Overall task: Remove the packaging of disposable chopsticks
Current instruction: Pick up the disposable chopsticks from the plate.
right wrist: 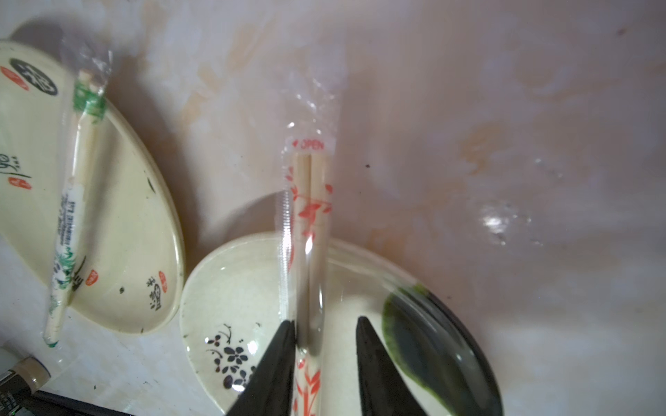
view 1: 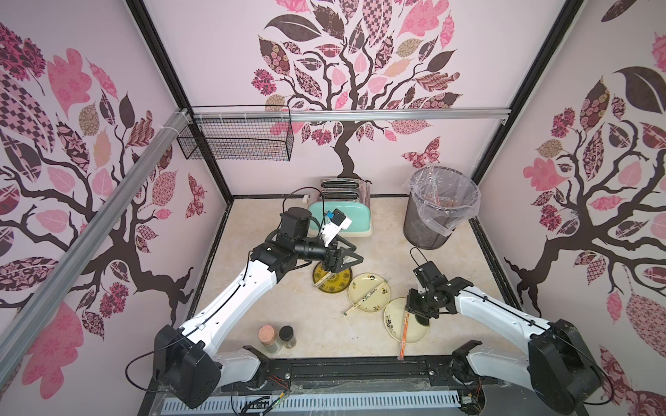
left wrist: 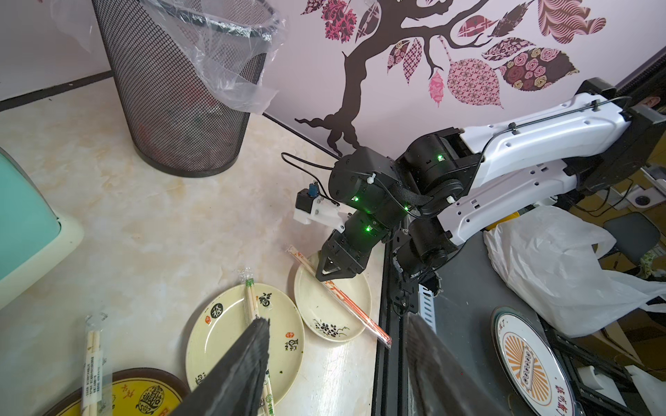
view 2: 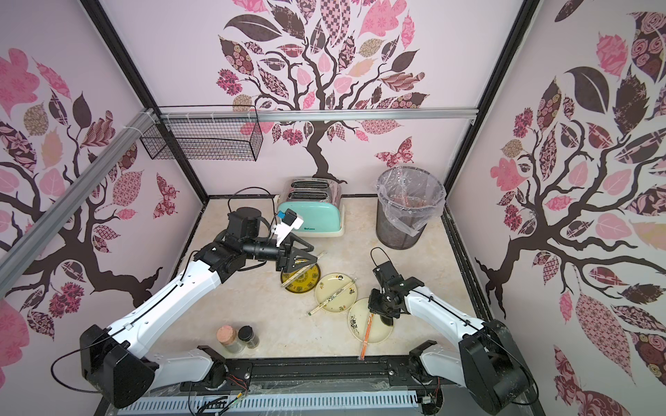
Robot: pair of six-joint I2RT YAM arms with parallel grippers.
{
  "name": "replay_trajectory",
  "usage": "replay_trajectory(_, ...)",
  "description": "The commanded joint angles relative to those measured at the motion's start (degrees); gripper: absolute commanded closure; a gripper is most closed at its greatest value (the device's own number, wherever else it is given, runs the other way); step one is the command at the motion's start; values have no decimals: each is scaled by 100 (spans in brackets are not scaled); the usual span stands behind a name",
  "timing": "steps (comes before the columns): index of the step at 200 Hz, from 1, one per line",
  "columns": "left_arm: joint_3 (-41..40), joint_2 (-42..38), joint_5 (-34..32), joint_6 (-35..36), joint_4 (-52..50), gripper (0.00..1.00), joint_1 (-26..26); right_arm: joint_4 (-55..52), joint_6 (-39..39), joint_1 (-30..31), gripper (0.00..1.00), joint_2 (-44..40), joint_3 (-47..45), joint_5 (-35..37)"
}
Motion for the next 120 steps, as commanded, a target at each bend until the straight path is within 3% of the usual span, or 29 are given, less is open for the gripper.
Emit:
replay_trajectory(1, -7, -2, -8, 64, -42, 37, -17, 57, 0, 44, 72, 20, -42, -87)
replay_trajectory(64, -5, 63, -16, 94, -81, 37, -13, 296, 51, 48, 87, 48, -58, -140)
replay_trajectory(120, 34, 109, -311, -38, -108, 40, -2, -78, -445, 49, 100, -469, 917, 294)
